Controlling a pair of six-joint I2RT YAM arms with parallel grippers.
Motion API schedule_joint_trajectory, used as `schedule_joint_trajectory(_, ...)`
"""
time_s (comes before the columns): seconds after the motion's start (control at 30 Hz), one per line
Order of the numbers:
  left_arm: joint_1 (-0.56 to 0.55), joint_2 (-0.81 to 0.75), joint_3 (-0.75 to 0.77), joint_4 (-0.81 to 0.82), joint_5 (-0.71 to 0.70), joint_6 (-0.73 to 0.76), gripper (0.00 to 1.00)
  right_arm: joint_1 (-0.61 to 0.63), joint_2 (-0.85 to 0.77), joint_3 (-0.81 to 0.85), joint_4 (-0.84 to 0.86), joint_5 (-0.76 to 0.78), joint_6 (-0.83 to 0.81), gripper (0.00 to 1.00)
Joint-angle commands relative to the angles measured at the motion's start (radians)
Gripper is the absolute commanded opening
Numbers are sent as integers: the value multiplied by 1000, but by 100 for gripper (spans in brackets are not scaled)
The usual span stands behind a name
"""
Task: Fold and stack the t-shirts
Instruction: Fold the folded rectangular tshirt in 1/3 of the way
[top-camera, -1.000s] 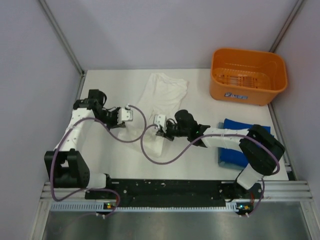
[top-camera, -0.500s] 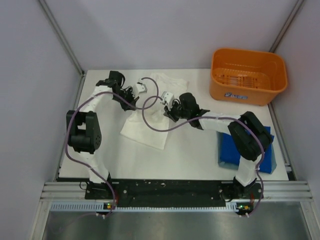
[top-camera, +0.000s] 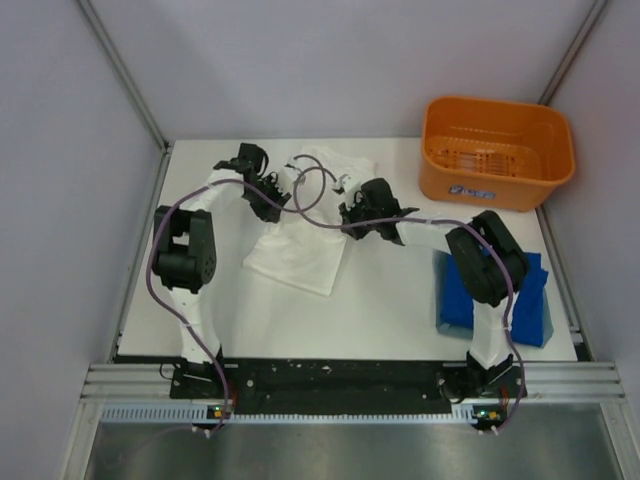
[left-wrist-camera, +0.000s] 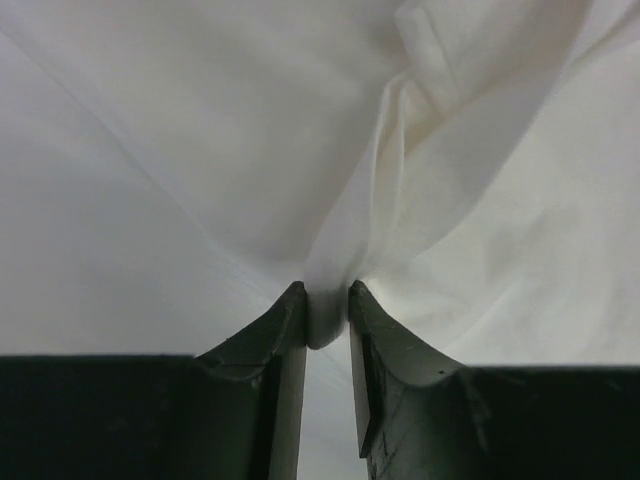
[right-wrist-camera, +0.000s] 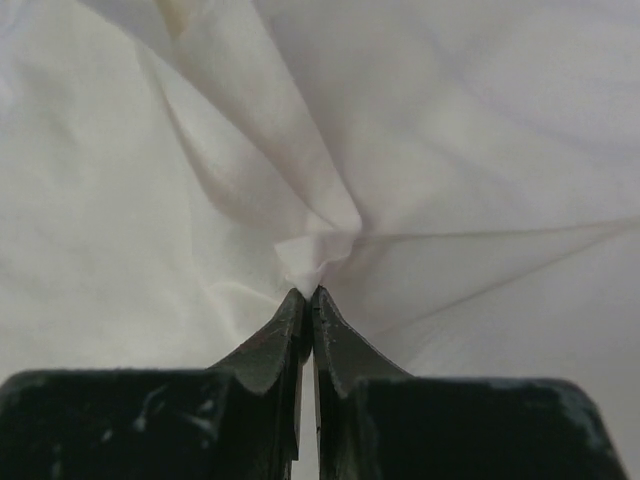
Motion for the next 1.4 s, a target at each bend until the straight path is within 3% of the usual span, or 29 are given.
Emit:
schedule_joint_trajectory(0.0,2,17,84,103,-112,-131,32,-66,56,80,-10,21,181,6)
schedule_joint_trajectory(0.13,3,38,145,186,-249,-240,43,-109,82,93,-4,19,275,27)
schedule_joint_trajectory(0.23,8,49,208,202,-307,-286,45,-139,60,87,-3,41,301,37)
schedule_joint_trajectory(0.33,17,49,315,142,-295,-321,45,-146,-10,61,7,59,222,40)
schedule_joint_trajectory(0.4,17,8,323,58,-214,-291,43,-130,-88,23,26,29,150,44)
schedule_joint_trajectory(0.5,17,-129,182,21,11,-178,44,-81,-200,-81,78,4,9,53)
schedule_joint_trajectory(0.6,15,-267,-18,-108,218,104,47,-5,-321,-214,118,-89,-152,56)
schedule_joint_trajectory(0.7,17,-385,-250,-182,219,420,49,101,-404,-346,116,-215,-384,59)
schedule_joint_trajectory(0.83,18,-520,-509,-96,177,640,50,202,-415,-436,105,-232,-525,61)
schedule_joint_trajectory(1.0,17,-609,-717,118,191,739,58,279,-343,-424,76,-133,-630,62)
schedule_joint_trajectory(1.37,12,-500,-719,133,45,743,60,318,-231,-319,-95,-48,-624,54)
